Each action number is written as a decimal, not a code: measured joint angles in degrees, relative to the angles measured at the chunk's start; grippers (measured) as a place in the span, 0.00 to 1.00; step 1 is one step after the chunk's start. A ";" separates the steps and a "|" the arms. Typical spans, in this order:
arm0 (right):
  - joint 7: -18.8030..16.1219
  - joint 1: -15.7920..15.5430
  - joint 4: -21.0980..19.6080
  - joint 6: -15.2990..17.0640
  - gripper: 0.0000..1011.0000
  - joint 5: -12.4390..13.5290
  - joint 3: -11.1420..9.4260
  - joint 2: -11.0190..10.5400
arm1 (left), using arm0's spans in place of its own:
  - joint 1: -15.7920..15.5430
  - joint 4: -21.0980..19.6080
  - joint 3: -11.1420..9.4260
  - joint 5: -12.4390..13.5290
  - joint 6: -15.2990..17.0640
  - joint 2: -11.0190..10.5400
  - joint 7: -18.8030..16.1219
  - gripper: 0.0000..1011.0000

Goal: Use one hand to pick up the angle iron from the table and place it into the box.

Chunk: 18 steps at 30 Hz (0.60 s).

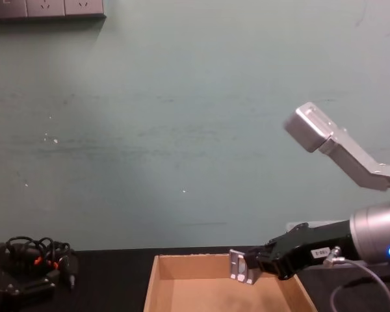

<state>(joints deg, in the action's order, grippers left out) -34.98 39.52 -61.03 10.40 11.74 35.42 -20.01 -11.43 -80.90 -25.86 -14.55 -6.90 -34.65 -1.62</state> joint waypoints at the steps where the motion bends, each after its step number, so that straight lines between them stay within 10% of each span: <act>1: 0.06 0.13 0.30 0.07 0.08 -0.12 0.04 0.21 | 0.00 0.00 0.00 0.00 0.00 0.00 0.00 1.00; 18: 0.86 1.96 5.10 2.85 0.08 -2.82 0.58 2.93 | 0.00 0.00 0.00 0.00 0.00 0.00 0.00 1.00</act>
<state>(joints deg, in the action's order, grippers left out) -34.12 41.48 -55.93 13.25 8.91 36.00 -17.08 -11.43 -80.90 -25.86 -14.55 -6.90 -34.65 -1.62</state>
